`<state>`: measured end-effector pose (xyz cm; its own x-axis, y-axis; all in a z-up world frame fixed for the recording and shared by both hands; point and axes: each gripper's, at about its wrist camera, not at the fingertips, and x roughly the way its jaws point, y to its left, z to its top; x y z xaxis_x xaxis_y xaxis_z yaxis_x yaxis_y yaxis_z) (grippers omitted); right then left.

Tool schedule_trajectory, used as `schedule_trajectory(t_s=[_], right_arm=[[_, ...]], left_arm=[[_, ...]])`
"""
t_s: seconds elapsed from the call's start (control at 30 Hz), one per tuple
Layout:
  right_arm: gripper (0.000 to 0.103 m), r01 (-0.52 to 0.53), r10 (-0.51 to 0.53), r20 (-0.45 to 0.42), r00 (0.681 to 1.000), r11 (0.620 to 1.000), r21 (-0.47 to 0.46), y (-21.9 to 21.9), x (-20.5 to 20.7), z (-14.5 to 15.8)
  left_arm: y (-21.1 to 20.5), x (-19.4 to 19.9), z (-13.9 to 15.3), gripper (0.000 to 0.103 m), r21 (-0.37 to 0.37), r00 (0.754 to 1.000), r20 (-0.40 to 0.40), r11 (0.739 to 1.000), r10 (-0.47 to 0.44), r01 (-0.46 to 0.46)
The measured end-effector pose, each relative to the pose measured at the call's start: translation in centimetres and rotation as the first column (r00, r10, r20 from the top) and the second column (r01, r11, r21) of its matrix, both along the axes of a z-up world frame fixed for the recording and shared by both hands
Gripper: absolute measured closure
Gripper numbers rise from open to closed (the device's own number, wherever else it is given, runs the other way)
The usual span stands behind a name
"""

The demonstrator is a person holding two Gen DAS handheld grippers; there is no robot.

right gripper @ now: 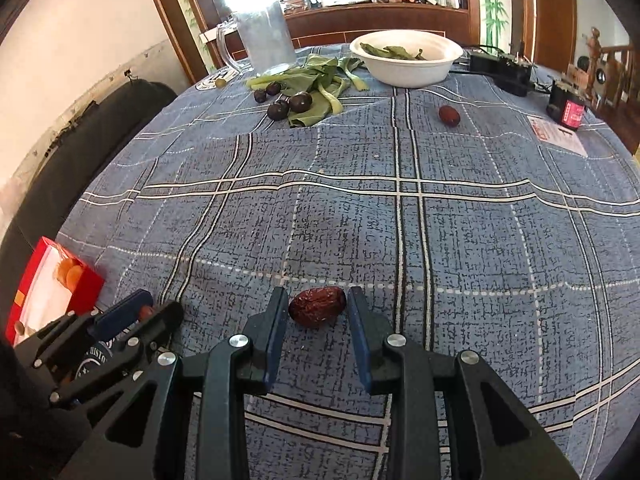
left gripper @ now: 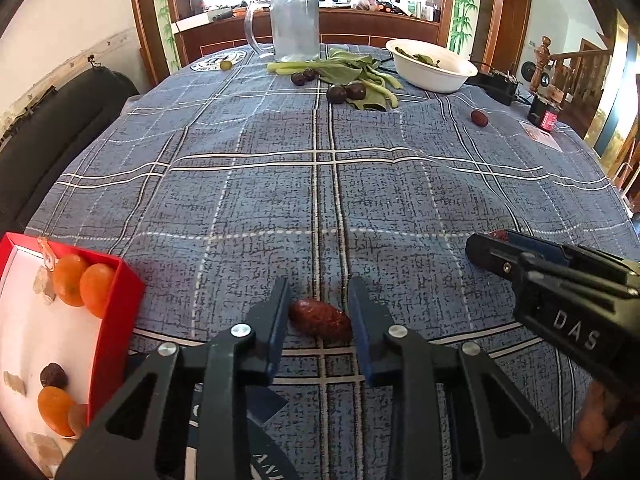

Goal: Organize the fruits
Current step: 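Grasp the other dark red date with the left gripper, then carry both dates over the red box and open both grippers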

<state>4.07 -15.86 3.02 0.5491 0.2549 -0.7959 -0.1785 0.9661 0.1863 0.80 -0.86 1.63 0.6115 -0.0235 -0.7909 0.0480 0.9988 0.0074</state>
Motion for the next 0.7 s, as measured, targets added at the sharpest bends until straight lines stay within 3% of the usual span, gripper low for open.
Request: schedule_trajectory(t_s=[0.23, 0.4, 0.7], right_arm=[[0.075, 0.012, -0.01, -0.028, 1.0, 0.998, 0.062, -0.5, -0.3, 0.1], [0.075, 0.01, -0.011, 0.013, 1.0, 0.996, 0.086, -0.6, -1.0, 0.9], [0.075, -0.007, -0.012, 0.126, 0.992, 0.989, 0.149, -0.6, -2.0, 2.6]], left_arm=[[0.0, -0.6, 0.1, 0.072, 0.018, 1.0, 0.008, 1.0, -0.002, 0.001], [0.5, -2.0, 1.0, 0.072, 0.043, 0.999, 0.027, 0.999, 0.019, -0.021], [1.1, -5.4, 4.6, 0.072, 0.141, 0.987, 0.156, 0.988, 0.037, -0.06]])
